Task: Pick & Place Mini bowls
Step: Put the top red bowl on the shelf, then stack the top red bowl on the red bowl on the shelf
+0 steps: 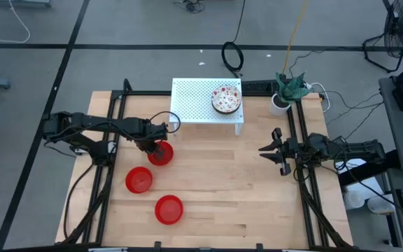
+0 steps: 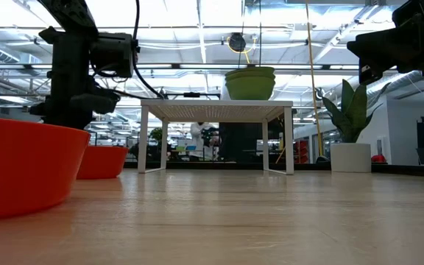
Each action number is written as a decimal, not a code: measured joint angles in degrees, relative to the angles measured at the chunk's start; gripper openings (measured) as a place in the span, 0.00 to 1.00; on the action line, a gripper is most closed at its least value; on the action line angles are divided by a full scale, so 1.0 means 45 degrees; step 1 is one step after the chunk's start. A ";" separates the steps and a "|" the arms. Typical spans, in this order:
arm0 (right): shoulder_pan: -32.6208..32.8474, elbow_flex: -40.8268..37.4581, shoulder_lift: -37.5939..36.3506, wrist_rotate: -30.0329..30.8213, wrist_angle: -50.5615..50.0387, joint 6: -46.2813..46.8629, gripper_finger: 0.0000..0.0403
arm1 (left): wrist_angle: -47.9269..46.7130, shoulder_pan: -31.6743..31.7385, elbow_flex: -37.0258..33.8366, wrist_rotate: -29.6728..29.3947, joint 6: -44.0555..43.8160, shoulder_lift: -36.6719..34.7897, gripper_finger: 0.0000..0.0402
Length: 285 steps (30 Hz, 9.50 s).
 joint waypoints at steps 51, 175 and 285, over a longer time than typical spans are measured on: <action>0.0002 -0.0002 -0.0001 -0.0002 0.0002 0.0000 0.18 | -0.0428 -0.0085 0.1490 0.0855 -0.0502 -0.1882 0.01; 0.0002 0.0001 0.0002 -0.0002 -0.0001 0.0001 0.18 | -0.8466 0.1374 1.2120 0.1357 0.0684 0.1209 0.30; 0.0000 0.0000 -0.0001 -0.0002 -0.0003 0.0003 0.18 | 0.0214 -0.6353 -0.1627 -0.5366 -1.1443 -0.2123 0.30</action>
